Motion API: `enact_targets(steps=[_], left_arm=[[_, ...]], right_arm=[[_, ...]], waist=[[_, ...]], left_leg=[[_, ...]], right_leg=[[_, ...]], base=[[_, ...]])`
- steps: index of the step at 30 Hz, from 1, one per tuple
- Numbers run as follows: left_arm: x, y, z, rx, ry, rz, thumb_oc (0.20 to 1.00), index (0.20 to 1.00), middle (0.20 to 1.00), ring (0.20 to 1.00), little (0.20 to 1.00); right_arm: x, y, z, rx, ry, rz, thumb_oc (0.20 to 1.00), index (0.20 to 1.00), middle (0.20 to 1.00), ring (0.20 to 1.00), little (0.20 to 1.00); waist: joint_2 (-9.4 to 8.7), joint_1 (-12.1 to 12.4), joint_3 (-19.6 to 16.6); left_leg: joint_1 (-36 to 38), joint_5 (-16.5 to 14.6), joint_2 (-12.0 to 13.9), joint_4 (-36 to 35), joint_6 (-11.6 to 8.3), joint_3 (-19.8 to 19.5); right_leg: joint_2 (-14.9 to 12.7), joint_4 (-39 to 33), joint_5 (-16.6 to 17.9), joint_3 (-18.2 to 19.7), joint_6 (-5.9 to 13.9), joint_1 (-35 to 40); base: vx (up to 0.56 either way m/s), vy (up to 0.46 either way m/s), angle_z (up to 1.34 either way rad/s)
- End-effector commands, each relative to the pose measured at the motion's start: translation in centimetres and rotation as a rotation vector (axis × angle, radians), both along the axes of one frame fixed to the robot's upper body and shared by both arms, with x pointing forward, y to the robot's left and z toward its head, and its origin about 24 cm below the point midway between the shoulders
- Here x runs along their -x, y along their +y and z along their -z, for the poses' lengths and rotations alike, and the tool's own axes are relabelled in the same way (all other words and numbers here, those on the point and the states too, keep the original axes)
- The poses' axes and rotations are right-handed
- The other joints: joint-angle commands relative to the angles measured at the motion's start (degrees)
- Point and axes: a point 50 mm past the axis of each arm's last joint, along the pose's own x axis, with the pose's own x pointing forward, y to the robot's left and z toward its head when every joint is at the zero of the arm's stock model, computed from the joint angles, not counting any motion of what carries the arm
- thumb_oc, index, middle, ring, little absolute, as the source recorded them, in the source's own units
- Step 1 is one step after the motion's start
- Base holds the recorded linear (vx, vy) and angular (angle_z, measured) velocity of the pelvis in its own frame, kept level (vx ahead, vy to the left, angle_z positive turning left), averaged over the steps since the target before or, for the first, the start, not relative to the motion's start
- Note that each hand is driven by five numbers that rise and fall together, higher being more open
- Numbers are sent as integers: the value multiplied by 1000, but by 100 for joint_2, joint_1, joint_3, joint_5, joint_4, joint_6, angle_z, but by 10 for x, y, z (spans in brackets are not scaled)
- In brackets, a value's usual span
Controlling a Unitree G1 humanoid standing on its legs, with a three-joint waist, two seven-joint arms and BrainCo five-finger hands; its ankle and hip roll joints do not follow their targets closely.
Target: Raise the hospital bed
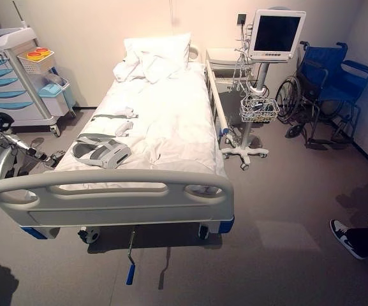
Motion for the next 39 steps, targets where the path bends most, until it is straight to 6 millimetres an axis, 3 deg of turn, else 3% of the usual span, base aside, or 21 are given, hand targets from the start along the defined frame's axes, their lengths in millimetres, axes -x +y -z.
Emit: enact_targets(steps=[1,31,39], left_arm=[[-17,-4,0,11,-10,15,1000,1000,1000,1000,1000],[-17,-4,0,3,7,46,1000,1000,1000,1000,1000],[-16,-1,0,33,-32,-134,1000,1000,1000,1000,1000]], right_arm=[[-17,-3,-3,21,-16,-32,1000,1000,1000,1000,1000],[-18,-5,-4,27,-19,-38,1000,1000,1000,1000,1000],[-25,-6,-5,25,-44,-20,1000,1000,1000,1000,1000]], waist=[[-162,12,174],[-153,14,196],[-160,-8,381]], left_leg=[[-29,-66,-243,40,156,23],[-17,-96,-262,53,175,37],[-184,-66,-266,108,195,55]], right_leg=[[-94,219,106,-139,334,-202],[-101,243,84,-144,338,-200],[-103,331,102,-85,317,-408]], base=[[0,0,0],[0,0,0],[-21,-1,-1]])
